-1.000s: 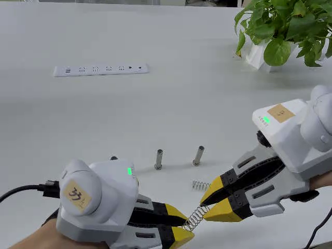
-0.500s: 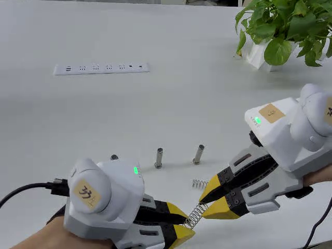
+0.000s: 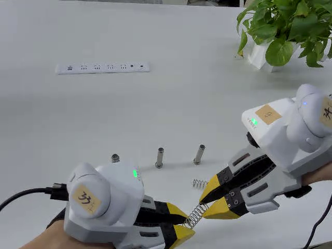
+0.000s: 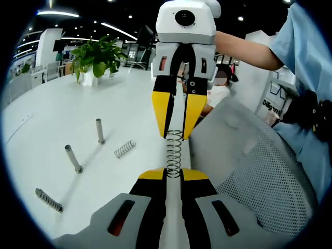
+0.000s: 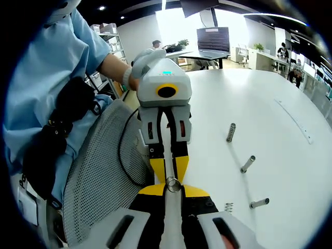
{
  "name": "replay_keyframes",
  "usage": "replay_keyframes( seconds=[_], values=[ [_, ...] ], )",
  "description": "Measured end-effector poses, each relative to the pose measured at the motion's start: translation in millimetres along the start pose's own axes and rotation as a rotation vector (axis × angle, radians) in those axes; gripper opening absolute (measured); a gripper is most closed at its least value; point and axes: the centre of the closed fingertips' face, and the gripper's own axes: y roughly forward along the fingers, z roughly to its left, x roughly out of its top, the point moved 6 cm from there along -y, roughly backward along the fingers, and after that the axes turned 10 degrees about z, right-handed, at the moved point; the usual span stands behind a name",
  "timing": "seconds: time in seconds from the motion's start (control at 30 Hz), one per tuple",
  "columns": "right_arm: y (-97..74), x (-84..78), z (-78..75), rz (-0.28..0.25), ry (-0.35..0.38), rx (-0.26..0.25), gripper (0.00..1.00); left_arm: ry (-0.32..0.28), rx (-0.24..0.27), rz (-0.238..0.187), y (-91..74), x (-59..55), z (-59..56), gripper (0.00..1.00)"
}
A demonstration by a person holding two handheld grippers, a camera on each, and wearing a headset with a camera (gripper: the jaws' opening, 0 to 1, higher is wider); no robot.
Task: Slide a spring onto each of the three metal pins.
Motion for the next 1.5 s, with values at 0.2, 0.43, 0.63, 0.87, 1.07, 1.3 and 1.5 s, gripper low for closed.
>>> replay_keyframes(
  seconds=[0.2,0.43,0.63,0.87,1.07,1.3,1.5],
  values=[
    [-0.7,1.8,1.0,-0.001,-0.002,0.002,0.17,-0.001,-0.002,-0.013,0.1,1.3,-0.6,0.06],
    [1.2,1.8,0.2,0.038,-0.024,-0.005,0.19,0.005,0.003,-0.019,0.6,3.8,0.3,0.06],
    [4.2,1.4,-2.1,0.114,-0.061,0.009,0.17,0.015,0.01,-0.012,2.2,6.5,1.5,0.06],
    [5.9,8.2,-3.9,0.133,-0.085,0.035,0.13,0.02,0.01,-0.017,4.5,10.6,1.5,0.06],
    [7.9,6.3,-4.5,0.156,-0.096,0.052,0.11,0.025,0.012,-0.029,4.1,14.9,2.3,0.06],
    [9.4,5.9,-4.7,0.163,-0.097,0.064,0.09,0.03,0.016,-0.036,3.2,17.0,2.6,0.06],
    [11.2,5.9,-5.3,0.178,-0.106,0.067,0.08,0.028,0.015,-0.043,3.0,18.6,2.4,0.06]
  ],
)
